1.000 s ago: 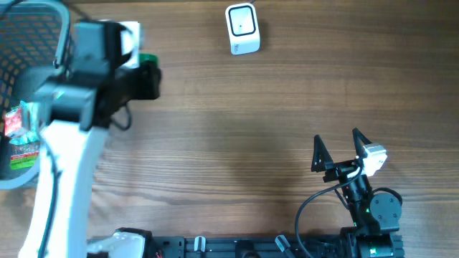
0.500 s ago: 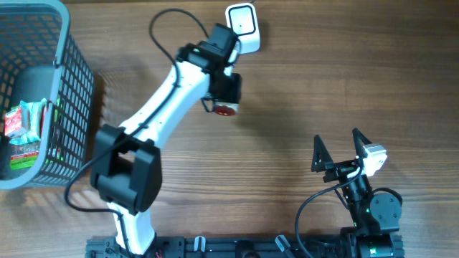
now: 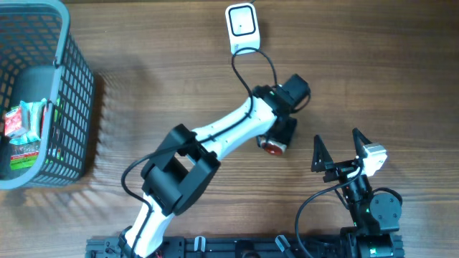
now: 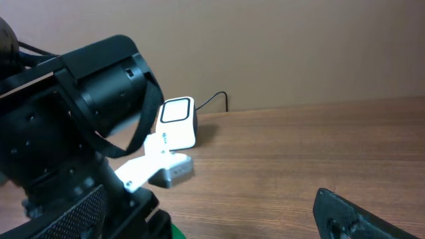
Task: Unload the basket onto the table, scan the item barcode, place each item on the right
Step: 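Lift the jar out with the left gripper and set it on the table, then move the left gripper back into the basket over the packets, then grasp the Kleenex, wipes and Nescafé packets with the left gripper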
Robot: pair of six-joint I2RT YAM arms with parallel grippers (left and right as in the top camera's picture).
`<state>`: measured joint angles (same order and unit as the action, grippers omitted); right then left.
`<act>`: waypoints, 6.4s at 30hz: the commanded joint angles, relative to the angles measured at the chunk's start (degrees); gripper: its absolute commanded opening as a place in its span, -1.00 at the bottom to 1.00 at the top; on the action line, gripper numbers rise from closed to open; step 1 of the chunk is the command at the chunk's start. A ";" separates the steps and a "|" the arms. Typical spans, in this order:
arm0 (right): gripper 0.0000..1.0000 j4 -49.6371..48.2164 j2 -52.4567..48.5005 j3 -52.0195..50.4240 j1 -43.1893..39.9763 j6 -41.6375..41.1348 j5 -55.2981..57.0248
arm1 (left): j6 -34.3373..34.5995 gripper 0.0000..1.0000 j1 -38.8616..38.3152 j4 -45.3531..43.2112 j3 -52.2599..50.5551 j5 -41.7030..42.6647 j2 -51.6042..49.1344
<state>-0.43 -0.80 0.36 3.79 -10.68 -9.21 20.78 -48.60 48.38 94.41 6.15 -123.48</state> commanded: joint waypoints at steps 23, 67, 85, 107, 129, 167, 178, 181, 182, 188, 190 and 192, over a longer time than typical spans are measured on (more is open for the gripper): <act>1.00 -0.28 0.20 -0.07 -0.33 -0.42 -0.26 | -8.41 1.00 -0.72 10.51 19.04 -14.19 0.98; 1.00 -0.28 0.20 -0.07 -0.33 -0.39 -0.26 | -53.51 1.00 98.77 36.37 38.56 4.70 0.68; 1.00 -0.28 0.22 -0.07 -0.33 -0.39 -0.26 | -50.23 1.00 92.94 20.68 22.08 1.86 0.44; 0.99 -0.28 0.20 -0.07 -0.33 -0.39 -0.26 | -50.29 1.00 91.52 8.76 11.93 -3.21 -1.51; 0.99 -0.28 0.20 -0.07 -0.33 -0.42 -0.26 | -50.29 0.98 90.90 9.70 11.58 -4.04 -0.11; 0.99 -0.28 0.22 -0.07 -0.33 -0.39 -0.26 | -53.44 1.00 90.90 11.56 12.31 -5.18 0.35; 0.99 -0.28 0.20 -0.07 -0.33 -0.39 -0.26 | -58.12 1.00 92.83 13.77 12.31 0.07 -3.52; 0.98 -0.28 0.22 -0.07 -0.33 -0.39 -0.26 | -61.75 1.00 92.80 15.10 12.31 2.38 -3.82; 0.99 -0.28 0.20 -0.07 -0.33 -0.42 -0.26 | -63.28 1.00 92.76 16.09 12.31 3.30 -3.82; 0.99 -0.28 0.20 -0.07 -0.33 -0.39 -0.26 | -66.12 1.00 92.76 17.70 12.31 3.67 -3.82; 0.99 -0.28 0.22 -0.07 -0.33 -0.39 -0.26 | -67.08 1.00 92.70 17.97 12.31 3.72 -3.82; 0.99 -0.28 0.22 -0.07 -0.33 -0.39 -0.26 | -67.19 1.00 92.70 18.10 12.31 3.87 -3.82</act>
<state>-0.43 -0.80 0.36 3.79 -10.68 -9.21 -44.16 43.90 66.02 106.32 8.10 -126.45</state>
